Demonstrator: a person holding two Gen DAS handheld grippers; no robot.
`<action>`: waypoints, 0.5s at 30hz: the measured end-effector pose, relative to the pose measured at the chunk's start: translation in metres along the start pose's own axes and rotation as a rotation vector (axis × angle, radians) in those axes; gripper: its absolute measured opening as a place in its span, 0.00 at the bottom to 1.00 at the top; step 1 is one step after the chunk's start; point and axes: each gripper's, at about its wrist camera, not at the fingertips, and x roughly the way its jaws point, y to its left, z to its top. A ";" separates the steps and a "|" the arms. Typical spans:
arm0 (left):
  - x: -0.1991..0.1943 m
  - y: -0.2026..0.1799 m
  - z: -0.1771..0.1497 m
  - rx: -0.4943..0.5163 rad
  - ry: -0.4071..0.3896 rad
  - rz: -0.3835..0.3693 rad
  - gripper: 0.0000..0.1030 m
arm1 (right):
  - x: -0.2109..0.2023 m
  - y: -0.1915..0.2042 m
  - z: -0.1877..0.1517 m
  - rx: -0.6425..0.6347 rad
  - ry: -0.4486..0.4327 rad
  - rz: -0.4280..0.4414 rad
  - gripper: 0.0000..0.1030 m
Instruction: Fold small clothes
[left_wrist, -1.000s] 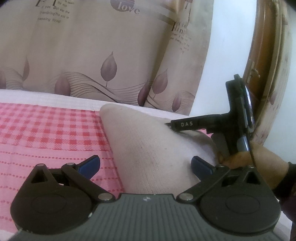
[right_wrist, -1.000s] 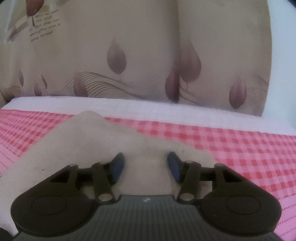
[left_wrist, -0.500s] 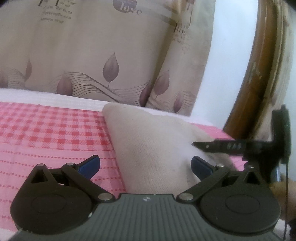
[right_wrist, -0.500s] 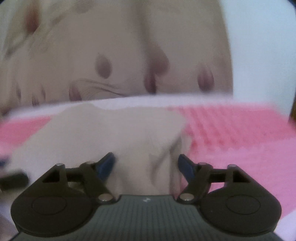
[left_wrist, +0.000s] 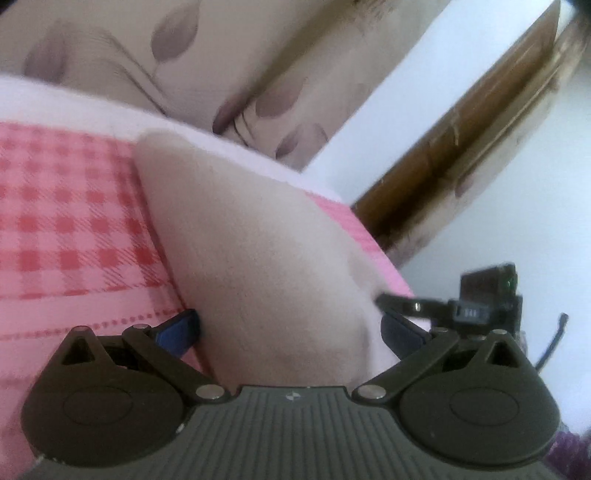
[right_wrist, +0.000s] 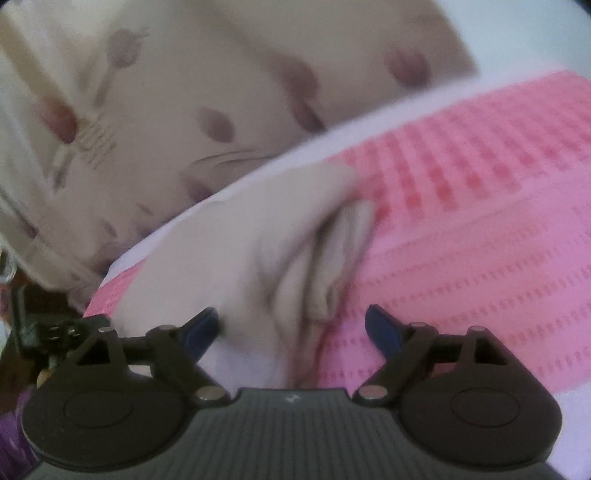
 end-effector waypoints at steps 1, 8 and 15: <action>0.002 0.004 0.001 0.004 -0.009 -0.026 0.98 | 0.005 0.001 0.003 -0.013 0.008 0.009 0.85; 0.012 0.002 0.006 0.001 -0.025 0.016 0.65 | 0.046 0.021 0.017 -0.099 0.016 0.061 0.62; -0.001 -0.012 0.001 -0.005 -0.076 0.050 0.54 | 0.040 0.032 0.009 -0.022 -0.056 0.089 0.50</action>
